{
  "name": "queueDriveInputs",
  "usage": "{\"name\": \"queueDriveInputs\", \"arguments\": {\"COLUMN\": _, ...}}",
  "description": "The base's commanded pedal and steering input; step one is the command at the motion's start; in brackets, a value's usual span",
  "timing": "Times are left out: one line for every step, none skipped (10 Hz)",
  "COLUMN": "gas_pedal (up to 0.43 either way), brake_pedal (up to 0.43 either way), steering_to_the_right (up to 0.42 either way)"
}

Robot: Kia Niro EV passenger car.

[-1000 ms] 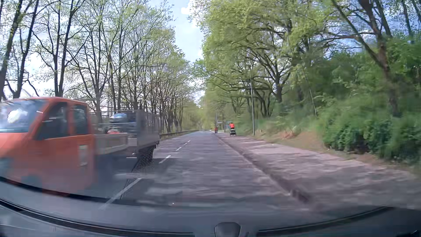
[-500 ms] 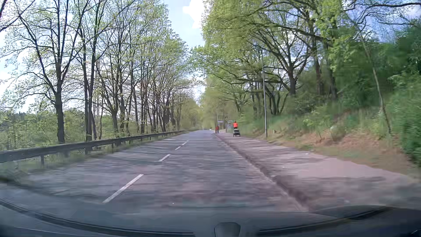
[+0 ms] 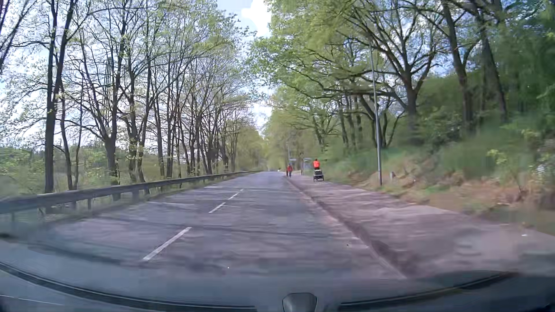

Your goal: Follow the waypoints while adhering to traffic rules and regulations

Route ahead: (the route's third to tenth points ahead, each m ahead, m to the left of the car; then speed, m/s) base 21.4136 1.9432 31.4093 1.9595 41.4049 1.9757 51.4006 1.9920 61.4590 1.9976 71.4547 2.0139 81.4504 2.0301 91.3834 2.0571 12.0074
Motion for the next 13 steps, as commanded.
{"name": "queueDriveInputs", "arguments": {"gas_pedal": 0.098, "brake_pedal": 0.000, "steering_to_the_right": -0.007}}
{"name": "queueDriveInputs", "arguments": {"gas_pedal": 0.098, "brake_pedal": 0.000, "steering_to_the_right": -0.007}}
{"name": "queueDriveInputs", "arguments": {"gas_pedal": 0.098, "brake_pedal": 0.000, "steering_to_the_right": -0.007}}
{"name": "queueDriveInputs", "arguments": {"gas_pedal": 0.098, "brake_pedal": 0.000, "steering_to_the_right": -0.007}}
{"name": "queueDriveInputs", "arguments": {"gas_pedal": 0.098, "brake_pedal": 0.000, "steering_to_the_right": -0.007}}
{"name": "queueDriveInputs", "arguments": {"gas_pedal": 0.098, "brake_pedal": 0.000, "steering_to_the_right": -0.007}}
{"name": "queueDriveInputs", "arguments": {"gas_pedal": 0.098, "brake_pedal": 0.000, "steering_to_the_right": -0.007}}
{"name": "queueDriveInputs", "arguments": {"gas_pedal": 0.098, "brake_pedal": 0.000, "steering_to_the_right": -0.007}}
{"name": "queueDriveInputs", "arguments": {"gas_pedal": 0.098, "brake_pedal": 0.000, "steering_to_the_right": -0.007}}
{"name": "queueDriveInputs", "arguments": {"gas_pedal": 0.098, "brake_pedal": 0.000, "steering_to_the_right": -0.007}}
{"name": "queueDriveInputs", "arguments": {"gas_pedal": 0.098, "brake_pedal": 0.000, "steering_to_the_right": -0.007}}
{"name": "queueDriveInputs", "arguments": {"gas_pedal": 0.098, "brake_pedal": 0.000, "steering_to_the_right": -0.007}}
{"name": "queueDriveInputs", "arguments": {"gas_pedal": 0.098, "brake_pedal": 0.000, "steering_to_the_right": -0.006}}
